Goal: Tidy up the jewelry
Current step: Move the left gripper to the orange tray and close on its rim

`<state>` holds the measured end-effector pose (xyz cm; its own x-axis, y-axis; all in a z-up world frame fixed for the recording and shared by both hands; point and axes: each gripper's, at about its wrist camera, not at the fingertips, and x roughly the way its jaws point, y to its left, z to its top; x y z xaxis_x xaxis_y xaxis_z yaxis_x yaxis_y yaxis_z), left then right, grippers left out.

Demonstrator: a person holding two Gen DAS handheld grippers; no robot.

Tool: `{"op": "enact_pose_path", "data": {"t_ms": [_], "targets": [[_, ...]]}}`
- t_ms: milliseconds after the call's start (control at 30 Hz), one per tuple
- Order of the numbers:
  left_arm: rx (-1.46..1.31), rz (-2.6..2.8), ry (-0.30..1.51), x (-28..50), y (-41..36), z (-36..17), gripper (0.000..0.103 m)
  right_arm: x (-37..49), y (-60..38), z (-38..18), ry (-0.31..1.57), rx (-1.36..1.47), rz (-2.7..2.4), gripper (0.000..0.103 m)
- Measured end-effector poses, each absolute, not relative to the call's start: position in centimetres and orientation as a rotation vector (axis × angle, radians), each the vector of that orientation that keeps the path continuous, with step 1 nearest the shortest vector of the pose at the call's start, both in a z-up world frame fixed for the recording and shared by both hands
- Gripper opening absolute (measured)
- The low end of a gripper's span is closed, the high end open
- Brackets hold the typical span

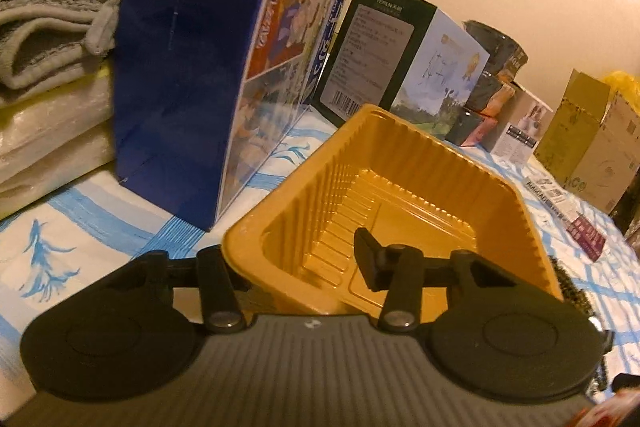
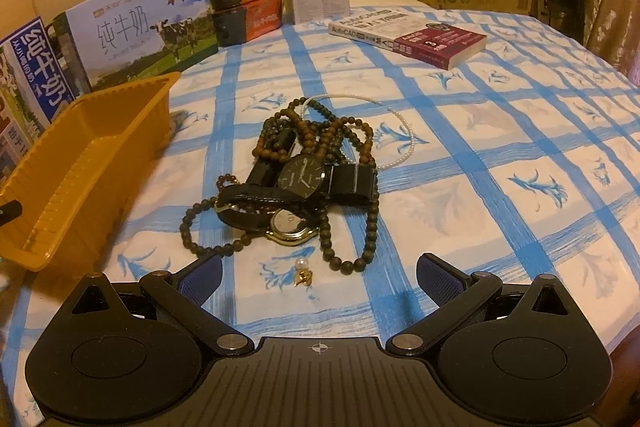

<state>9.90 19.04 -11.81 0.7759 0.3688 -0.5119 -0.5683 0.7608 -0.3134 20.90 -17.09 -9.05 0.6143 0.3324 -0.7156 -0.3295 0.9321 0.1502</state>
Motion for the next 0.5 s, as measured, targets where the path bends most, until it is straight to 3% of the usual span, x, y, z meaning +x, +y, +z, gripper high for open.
{"op": "enact_pose_path", "data": {"t_ms": [333, 500], "targets": [[-0.423, 0.518, 0.404, 10.4, 18.6, -11.6, 0.017, 21.3, -17.7, -9.5, 0.819, 0.018, 0.386, 0.103], [-0.371, 0.528, 0.363, 10.4, 17.2, -10.6, 0.015, 20.8, -17.2, -9.2, 0.793, 0.001, 0.422, 0.103]]}}
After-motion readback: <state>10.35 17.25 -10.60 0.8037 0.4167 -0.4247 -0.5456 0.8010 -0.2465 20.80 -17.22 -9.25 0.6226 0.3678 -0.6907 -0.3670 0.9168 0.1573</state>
